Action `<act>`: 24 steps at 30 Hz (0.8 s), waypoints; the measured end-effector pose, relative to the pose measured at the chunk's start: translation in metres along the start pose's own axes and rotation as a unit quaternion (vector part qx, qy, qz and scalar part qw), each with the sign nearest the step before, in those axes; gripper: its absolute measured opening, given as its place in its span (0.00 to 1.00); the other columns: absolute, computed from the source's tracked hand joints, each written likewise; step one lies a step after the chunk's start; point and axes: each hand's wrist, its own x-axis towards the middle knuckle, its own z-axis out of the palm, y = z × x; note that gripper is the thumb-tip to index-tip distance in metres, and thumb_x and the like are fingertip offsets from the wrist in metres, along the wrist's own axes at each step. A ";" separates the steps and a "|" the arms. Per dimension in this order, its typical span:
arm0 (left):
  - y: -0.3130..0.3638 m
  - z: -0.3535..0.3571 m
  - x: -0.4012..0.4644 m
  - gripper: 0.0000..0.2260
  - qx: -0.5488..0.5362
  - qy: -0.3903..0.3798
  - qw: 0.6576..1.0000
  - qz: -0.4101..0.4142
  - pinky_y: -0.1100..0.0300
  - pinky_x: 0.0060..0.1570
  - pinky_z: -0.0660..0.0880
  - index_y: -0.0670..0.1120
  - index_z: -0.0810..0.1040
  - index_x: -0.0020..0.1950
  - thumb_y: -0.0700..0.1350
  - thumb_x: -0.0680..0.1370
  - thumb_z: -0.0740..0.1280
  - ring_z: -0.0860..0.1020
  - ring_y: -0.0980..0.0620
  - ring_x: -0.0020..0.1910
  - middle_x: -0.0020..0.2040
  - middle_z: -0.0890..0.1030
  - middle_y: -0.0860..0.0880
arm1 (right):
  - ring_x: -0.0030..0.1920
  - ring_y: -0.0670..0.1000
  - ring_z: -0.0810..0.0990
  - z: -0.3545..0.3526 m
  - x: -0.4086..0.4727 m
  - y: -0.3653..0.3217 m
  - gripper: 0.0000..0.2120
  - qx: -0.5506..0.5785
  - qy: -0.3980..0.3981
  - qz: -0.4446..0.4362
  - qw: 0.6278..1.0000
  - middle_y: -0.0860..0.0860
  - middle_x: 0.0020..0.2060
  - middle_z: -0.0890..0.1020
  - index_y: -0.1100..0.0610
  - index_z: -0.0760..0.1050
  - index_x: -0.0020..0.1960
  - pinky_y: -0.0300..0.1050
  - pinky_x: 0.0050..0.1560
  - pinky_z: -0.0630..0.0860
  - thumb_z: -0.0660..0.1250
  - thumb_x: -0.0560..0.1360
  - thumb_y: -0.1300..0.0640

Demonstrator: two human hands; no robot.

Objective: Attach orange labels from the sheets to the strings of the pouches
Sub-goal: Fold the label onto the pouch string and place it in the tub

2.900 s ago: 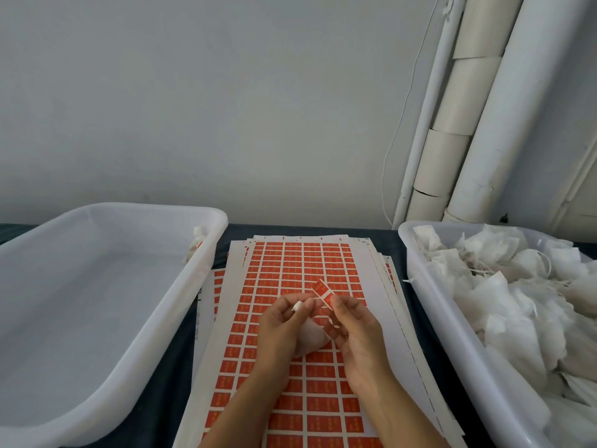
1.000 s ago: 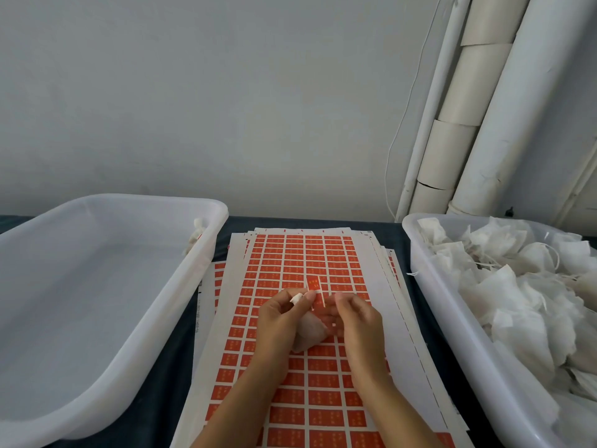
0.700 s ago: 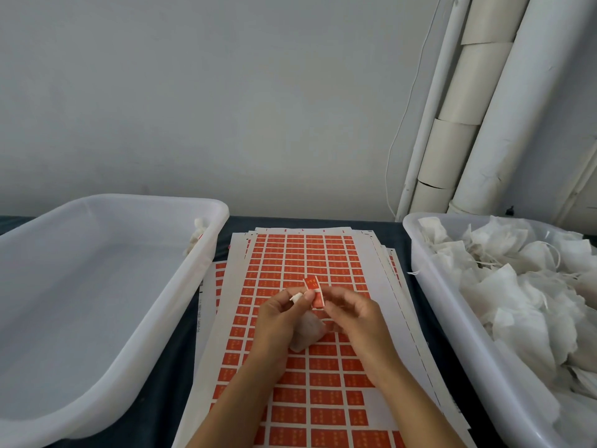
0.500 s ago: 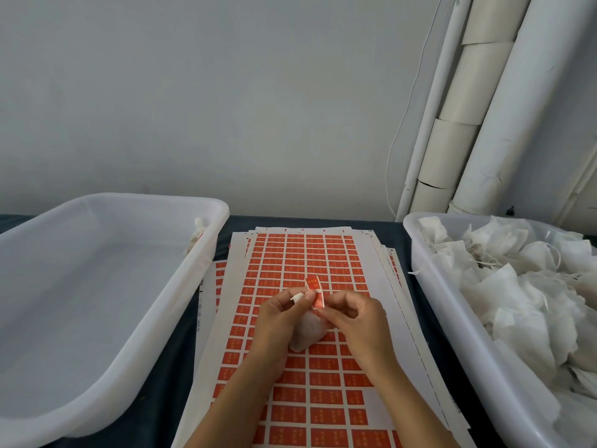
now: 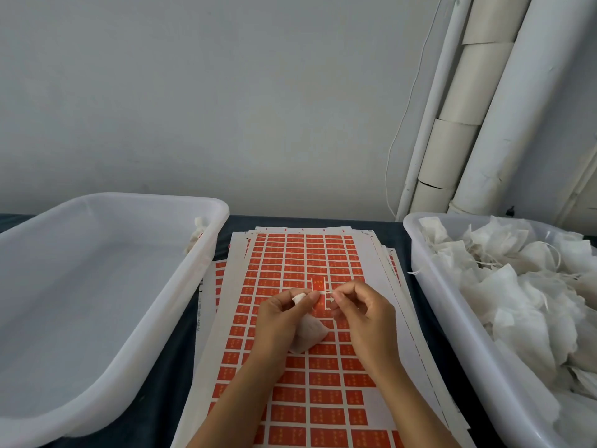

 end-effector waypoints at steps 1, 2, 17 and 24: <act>0.000 0.000 0.000 0.06 0.004 0.002 1.000 0.001 0.62 0.36 0.76 0.45 0.83 0.42 0.47 0.72 0.72 0.82 0.47 0.43 0.38 0.83 0.47 | 0.40 0.40 0.80 0.000 0.000 0.000 0.03 -0.003 0.003 -0.002 1.000 0.44 0.38 0.82 0.51 0.77 0.43 0.28 0.41 0.76 0.65 0.75 0.55; 0.000 0.001 0.000 0.06 0.008 0.005 1.000 0.002 0.63 0.35 0.75 0.45 0.83 0.42 0.47 0.72 0.72 0.82 0.48 0.42 0.37 0.83 0.48 | 0.40 0.40 0.80 0.000 0.000 -0.001 0.03 -0.007 0.005 -0.004 1.000 0.43 0.38 0.82 0.50 0.76 0.42 0.27 0.41 0.75 0.65 0.75 0.55; 0.001 0.004 -0.001 0.05 0.010 0.028 1.000 0.007 0.62 0.35 0.74 0.46 0.83 0.42 0.47 0.73 0.72 0.81 0.48 0.42 0.37 0.82 0.47 | 0.41 0.39 0.80 0.001 -0.002 -0.003 0.05 -0.015 0.017 -0.020 1.000 0.41 0.38 0.81 0.47 0.75 0.41 0.24 0.41 0.73 0.66 0.75 0.56; 0.000 0.004 -0.001 0.03 0.016 0.029 0.999 0.014 0.66 0.33 0.73 0.50 0.83 0.41 0.48 0.72 0.72 0.81 0.53 0.42 0.38 0.83 0.52 | 0.50 0.34 0.74 -0.001 0.003 -0.002 0.10 0.002 0.021 -0.002 1.000 0.32 0.50 0.74 0.43 0.72 0.53 0.22 0.42 0.71 0.68 0.72 0.49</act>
